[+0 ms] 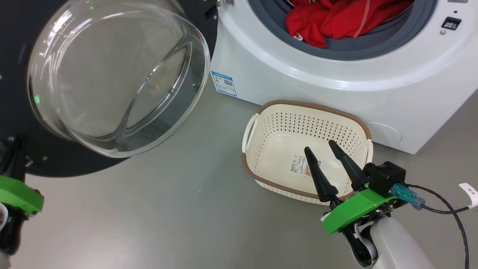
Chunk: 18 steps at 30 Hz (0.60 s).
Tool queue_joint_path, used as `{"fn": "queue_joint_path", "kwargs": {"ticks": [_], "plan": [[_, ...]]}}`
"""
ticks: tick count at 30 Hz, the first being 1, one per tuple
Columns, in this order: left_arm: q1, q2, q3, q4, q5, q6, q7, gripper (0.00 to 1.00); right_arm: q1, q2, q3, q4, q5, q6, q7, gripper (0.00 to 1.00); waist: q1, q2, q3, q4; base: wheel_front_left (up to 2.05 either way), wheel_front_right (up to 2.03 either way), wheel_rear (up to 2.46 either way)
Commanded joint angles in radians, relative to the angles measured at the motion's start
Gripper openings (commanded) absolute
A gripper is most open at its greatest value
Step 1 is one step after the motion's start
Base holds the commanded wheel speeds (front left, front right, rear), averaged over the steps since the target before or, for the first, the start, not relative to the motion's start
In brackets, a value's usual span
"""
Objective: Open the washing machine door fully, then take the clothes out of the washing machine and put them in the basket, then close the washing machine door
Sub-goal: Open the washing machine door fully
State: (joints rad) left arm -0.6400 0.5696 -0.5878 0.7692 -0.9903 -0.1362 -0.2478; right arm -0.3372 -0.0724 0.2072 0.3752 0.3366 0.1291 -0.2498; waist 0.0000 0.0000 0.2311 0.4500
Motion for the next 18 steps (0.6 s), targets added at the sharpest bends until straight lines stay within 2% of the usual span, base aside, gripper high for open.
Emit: {"fn": "queue_joint_path", "kwargs": {"ticks": [1,18], "plan": [[-0.045,0.081,0.043,-0.006,-0.008,0.006,-0.014,0.00,-0.019,0.019,0.021,-0.020,-0.012,0.002,-0.012,1.00,0.0000,0.0000,-0.003,0.000,0.00,0.00,0.00],[0.021,0.069,0.087,-0.065,-0.009,0.006,-0.014,0.00,0.000,0.021,0.020,-0.020,0.004,0.002,-0.012,1.00,0.0000,0.0000,-0.042,-0.009,0.00,0.00,0.00]]}}
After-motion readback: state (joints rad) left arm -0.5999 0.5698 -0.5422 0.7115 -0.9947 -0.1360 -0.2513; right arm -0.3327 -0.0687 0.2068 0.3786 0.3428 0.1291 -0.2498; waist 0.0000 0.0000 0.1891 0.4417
